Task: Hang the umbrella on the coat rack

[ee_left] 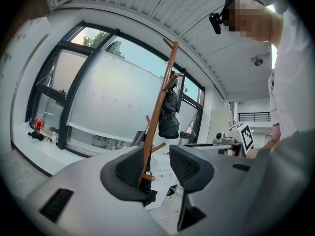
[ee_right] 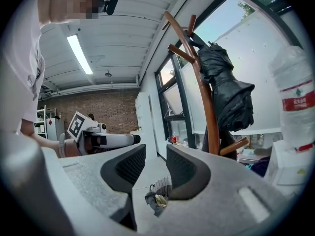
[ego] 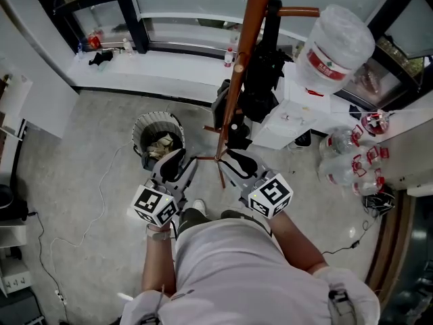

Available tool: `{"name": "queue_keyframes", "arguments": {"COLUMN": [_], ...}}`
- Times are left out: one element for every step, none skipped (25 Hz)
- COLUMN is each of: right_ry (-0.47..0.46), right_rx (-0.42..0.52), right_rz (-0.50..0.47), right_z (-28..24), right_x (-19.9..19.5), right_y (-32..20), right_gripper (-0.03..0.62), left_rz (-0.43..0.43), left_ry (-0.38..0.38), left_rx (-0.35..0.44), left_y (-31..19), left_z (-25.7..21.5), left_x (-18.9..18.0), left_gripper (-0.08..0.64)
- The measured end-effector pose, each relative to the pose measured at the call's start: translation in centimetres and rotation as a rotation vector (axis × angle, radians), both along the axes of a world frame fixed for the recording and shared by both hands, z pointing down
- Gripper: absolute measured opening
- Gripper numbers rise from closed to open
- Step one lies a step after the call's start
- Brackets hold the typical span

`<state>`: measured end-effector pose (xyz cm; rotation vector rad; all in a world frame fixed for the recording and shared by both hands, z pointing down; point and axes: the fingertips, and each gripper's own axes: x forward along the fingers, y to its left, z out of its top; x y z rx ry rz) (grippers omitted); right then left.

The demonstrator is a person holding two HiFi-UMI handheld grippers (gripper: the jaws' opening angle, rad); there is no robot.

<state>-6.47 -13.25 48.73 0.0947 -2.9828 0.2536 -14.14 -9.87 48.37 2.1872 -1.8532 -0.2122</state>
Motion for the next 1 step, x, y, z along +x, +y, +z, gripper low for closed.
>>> {"name": "queue_keyframes", "arguments": {"right_ry": [0.001], "right_rx": [-0.001], "right_rz": [0.004], "right_z": [0.02], "right_x": [0.04], "right_y": [-0.13], "right_gripper": [0.124], "left_rz": [0.004], "left_ry": [0.000], "left_rx": [-0.002], "left_y": [-0.09], "left_z": [0.08], "left_x": [0.07], "left_gripper": [0.144]}}
